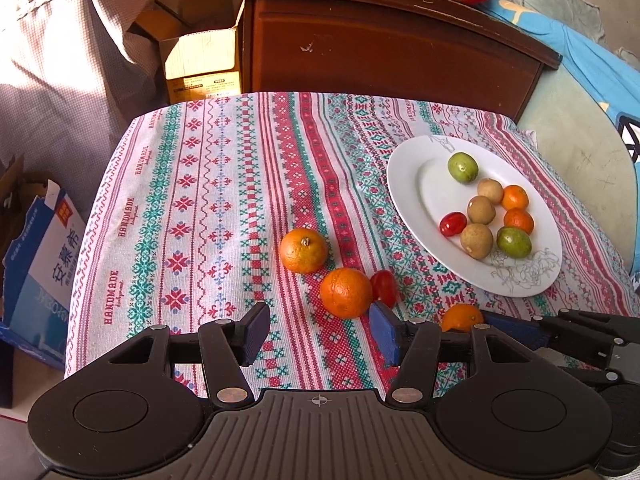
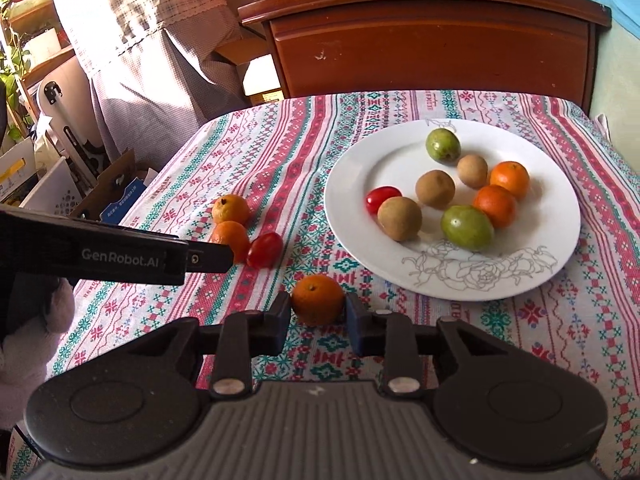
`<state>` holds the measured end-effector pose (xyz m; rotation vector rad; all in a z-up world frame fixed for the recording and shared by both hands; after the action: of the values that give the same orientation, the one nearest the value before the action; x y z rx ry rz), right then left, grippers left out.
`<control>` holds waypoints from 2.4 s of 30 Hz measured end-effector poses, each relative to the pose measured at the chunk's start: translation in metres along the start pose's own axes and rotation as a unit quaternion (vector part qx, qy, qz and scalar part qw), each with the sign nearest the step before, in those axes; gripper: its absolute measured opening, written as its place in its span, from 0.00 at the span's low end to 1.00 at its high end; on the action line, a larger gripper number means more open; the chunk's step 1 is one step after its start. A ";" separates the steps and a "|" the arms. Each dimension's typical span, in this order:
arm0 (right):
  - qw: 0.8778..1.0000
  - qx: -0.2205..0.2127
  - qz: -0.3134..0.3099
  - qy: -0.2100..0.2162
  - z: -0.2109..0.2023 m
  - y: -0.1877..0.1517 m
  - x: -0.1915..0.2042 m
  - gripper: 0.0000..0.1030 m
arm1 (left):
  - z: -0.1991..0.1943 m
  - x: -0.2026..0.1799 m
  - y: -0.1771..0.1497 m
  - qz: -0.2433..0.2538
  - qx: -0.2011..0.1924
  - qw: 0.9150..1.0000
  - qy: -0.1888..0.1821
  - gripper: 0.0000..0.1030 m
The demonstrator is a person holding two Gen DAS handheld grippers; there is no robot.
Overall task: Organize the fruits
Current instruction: 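Grasp a tangerine with the right gripper while the left gripper grasps another tangerine, then carry both tangerines over the plate and open both grippers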
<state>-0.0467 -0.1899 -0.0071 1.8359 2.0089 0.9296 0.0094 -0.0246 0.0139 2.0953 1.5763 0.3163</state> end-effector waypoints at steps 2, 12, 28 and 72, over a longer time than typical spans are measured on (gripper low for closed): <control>1.000 0.000 0.001 0.001 0.000 0.000 0.000 0.29 | 0.003 -0.001 0.000 0.005 -0.003 1.000 0.005 0.53; 1.000 0.001 0.012 0.004 0.001 0.002 -0.001 0.31 | 0.013 -0.012 0.001 0.044 -0.028 0.999 0.014 0.52; 1.000 0.002 0.024 0.000 0.000 0.008 -0.006 0.29 | 0.023 -0.015 0.004 0.043 -0.046 0.998 0.012 0.51; 0.992 -0.114 0.058 -0.015 -0.042 0.080 -0.057 0.29 | -0.019 -0.040 0.066 -0.006 -0.121 0.992 -0.036 0.28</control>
<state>0.0012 -0.2567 0.0614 1.8409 1.7136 1.1064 0.0432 -0.0716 0.0684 1.8894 1.4304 0.4014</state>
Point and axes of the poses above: each gripper's, at about its wrist camera, not at the fingertips, and z roughly the way its jaws point, x to its left, y to its top, the point moved 1 cm from there along z, roughly the way its jaws point, and after that the axes turned 8 degrees about x, right-handed, at the moved point
